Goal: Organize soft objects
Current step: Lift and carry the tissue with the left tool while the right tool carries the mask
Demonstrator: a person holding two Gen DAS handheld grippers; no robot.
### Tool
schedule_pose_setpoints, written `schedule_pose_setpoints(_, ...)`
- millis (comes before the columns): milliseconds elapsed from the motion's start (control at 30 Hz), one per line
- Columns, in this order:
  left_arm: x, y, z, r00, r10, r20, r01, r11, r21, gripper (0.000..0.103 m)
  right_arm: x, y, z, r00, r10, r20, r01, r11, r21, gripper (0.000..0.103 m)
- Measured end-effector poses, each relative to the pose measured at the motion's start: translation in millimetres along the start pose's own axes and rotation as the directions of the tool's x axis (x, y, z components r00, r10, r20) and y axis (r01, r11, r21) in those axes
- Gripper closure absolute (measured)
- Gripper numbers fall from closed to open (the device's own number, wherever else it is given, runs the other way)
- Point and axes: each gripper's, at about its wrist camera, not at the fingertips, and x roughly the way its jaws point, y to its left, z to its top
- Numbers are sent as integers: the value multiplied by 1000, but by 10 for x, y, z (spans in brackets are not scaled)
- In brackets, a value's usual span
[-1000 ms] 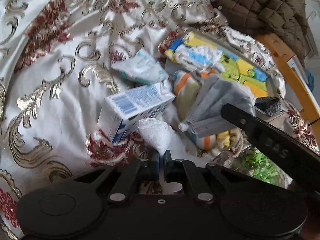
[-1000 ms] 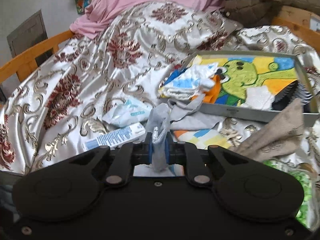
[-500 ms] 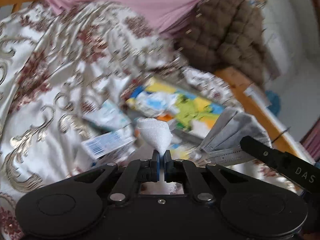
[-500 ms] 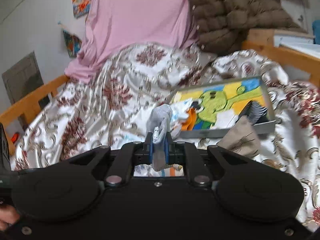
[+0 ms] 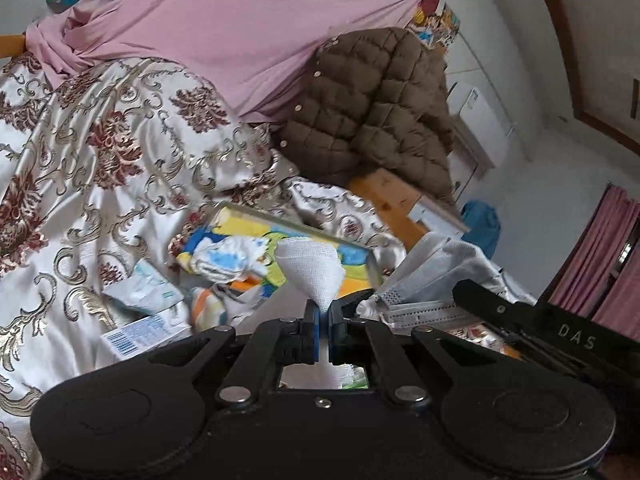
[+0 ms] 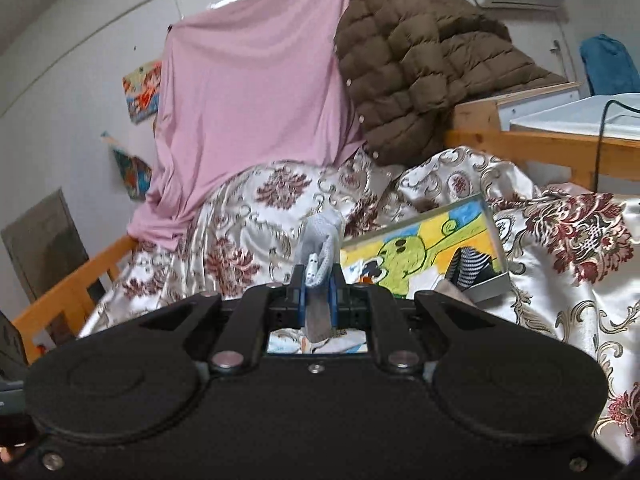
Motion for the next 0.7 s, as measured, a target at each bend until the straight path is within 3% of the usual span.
schedule_pose_setpoints(267, -97, -306, 75, 1000, -25, 16, 24, 998, 57, 100, -268, -29, 168, 998, 4, 55, -5, 1000, 26, 98)
schedule_pose_setpoints(400, -86, -472, 267, 999, -28, 21, 26, 996, 86, 100, -321, 37, 310, 995, 27, 94, -28, 1000, 12, 98)
schedule_pose_setpoints(700, 237, -855, 751, 997, -42, 72, 21, 964, 265, 100, 5, -146, 482, 977, 40, 210, -34, 999, -34, 98)
